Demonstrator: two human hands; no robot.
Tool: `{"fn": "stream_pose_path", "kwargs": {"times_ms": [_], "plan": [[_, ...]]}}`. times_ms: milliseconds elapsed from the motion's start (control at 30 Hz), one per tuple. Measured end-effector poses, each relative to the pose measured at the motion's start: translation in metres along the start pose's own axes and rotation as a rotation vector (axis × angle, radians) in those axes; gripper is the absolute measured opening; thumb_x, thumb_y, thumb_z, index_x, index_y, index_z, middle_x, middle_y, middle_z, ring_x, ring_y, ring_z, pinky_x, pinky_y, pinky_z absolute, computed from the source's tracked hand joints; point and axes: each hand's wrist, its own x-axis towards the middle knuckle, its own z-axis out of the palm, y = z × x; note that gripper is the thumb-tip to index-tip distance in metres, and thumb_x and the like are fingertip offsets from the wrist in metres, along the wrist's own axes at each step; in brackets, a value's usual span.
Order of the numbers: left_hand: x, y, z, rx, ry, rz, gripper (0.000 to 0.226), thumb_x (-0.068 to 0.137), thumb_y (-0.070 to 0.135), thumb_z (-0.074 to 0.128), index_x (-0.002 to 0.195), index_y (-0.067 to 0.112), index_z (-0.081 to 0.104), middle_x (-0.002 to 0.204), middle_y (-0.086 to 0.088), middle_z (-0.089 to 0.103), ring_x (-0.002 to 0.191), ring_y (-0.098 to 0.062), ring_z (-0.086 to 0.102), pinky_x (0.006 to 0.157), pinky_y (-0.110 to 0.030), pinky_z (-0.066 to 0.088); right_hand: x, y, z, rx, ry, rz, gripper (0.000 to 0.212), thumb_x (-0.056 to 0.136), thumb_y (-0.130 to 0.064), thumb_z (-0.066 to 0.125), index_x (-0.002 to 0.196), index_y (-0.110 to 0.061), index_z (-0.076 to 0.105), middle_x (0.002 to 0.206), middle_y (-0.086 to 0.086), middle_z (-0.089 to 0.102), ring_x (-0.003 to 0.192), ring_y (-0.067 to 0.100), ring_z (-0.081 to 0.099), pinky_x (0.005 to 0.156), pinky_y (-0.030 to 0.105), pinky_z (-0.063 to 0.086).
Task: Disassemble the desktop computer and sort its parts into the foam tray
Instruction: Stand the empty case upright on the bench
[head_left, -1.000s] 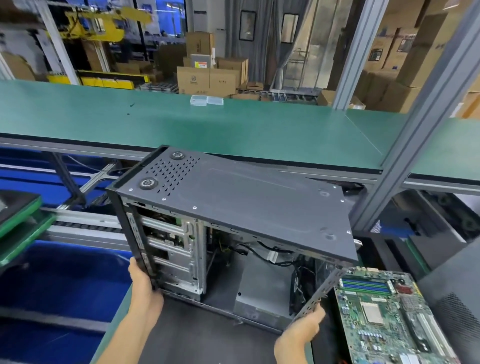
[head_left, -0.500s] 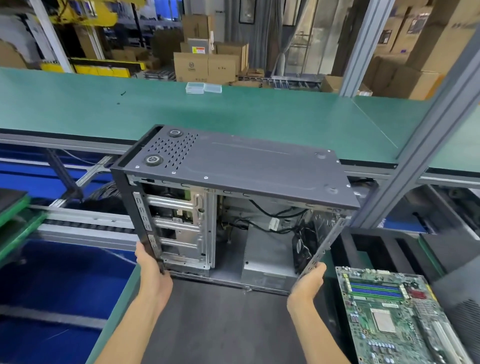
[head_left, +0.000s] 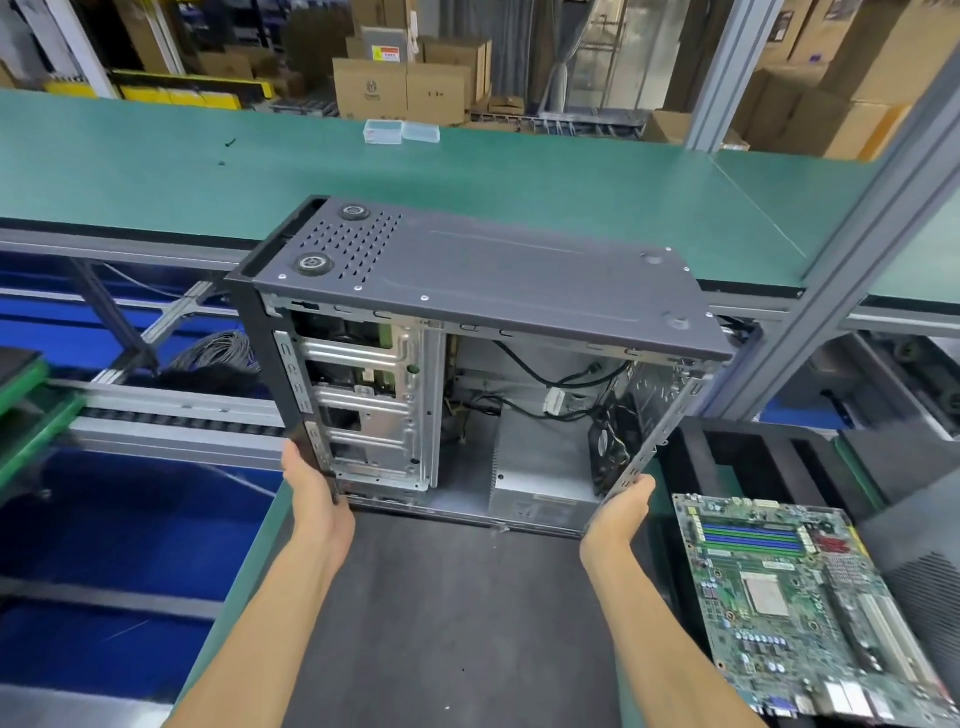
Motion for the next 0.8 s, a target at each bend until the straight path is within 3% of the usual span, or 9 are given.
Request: {"fn": "stream_pose_path", "kwargs": {"times_ms": [167,333,433,500,567,633,800], "plan": [[0.003,-0.005,-0.009,0.045,0.054,0.001,0.067,0.091,0.068,0.044,0.149,0.033,0.041,0.147,0.009,0.049,0.134,-0.012,0.046,0.119,-0.034,0.029,-0.006,-0.005,-0.001,-0.025,-0.040,-0.044,0.027,0.095,-0.035,0.036,0.073,-0.021,0.032,0.071,-0.003,0.032,0.065,0.018,0.028,0.062,0.036,0.026],[0.000,-0.004,-0.014,0.139,0.050,-0.025,0.056,0.095,0.065,0.038,0.140,0.035,0.049,0.141,0.008,0.056,0.125,-0.013,0.055,0.108,-0.035,0.040,-0.005,-0.012,-0.011,-0.159,-0.084,0.013,0.030,0.099,-0.036,0.033,0.076,-0.022,0.045,0.076,0.000,0.043,0.071,0.020,0.040,0.066,0.034,0.032],[-0.016,-0.021,-0.018,0.343,0.314,-0.060,0.060,0.094,0.057,0.039,0.139,0.018,0.045,0.138,-0.008,0.053,0.117,-0.027,0.054,0.101,-0.043,0.042,-0.001,-0.019,-0.027,-0.187,-0.112,-0.031,0.036,0.103,-0.033,0.033,0.103,-0.028,0.069,0.094,-0.004,0.065,0.091,0.017,0.059,0.083,0.034,0.045],[-0.040,-0.042,-0.014,0.382,0.379,0.034,0.035,0.091,0.039,0.045,0.108,0.011,0.054,0.104,-0.015,0.060,0.093,-0.033,0.056,0.077,-0.040,0.049,-0.003,-0.025,-0.046,-0.180,-0.119,-0.120,0.040,0.104,-0.031,0.034,0.126,-0.028,0.068,0.117,-0.006,0.066,0.111,0.011,0.059,0.104,0.032,0.043],[-0.068,-0.068,-0.002,0.433,0.197,0.136,0.012,0.086,0.024,0.047,0.085,0.012,0.050,0.076,-0.007,0.051,0.069,-0.026,0.049,0.059,-0.031,0.037,-0.006,-0.035,-0.073,-0.235,-0.105,-0.244,0.040,0.105,-0.029,0.035,0.133,-0.029,0.064,0.126,-0.007,0.062,0.115,0.003,0.057,0.102,0.025,0.042],[-0.089,-0.097,0.016,0.536,0.004,0.104,0.007,0.093,0.014,0.047,0.091,0.009,0.053,0.081,-0.004,0.058,0.070,-0.018,0.054,0.064,-0.030,0.041,-0.006,-0.047,-0.107,-0.314,-0.064,-0.353,0.035,0.107,-0.029,0.039,0.133,-0.031,0.062,0.126,-0.011,0.060,0.108,-0.006,0.056,0.089,0.014,0.041],[-0.145,-0.177,0.078,0.812,-0.479,-0.131,0.009,0.097,0.015,0.051,0.093,0.011,0.059,0.086,-0.007,0.063,0.074,-0.021,0.059,0.081,-0.040,0.054,0.011,-0.074,-0.194,-0.581,0.015,-0.459,0.043,0.104,-0.024,0.047,0.147,-0.022,0.050,0.141,-0.001,0.055,0.123,0.018,0.056,0.107,0.041,0.043]]}}
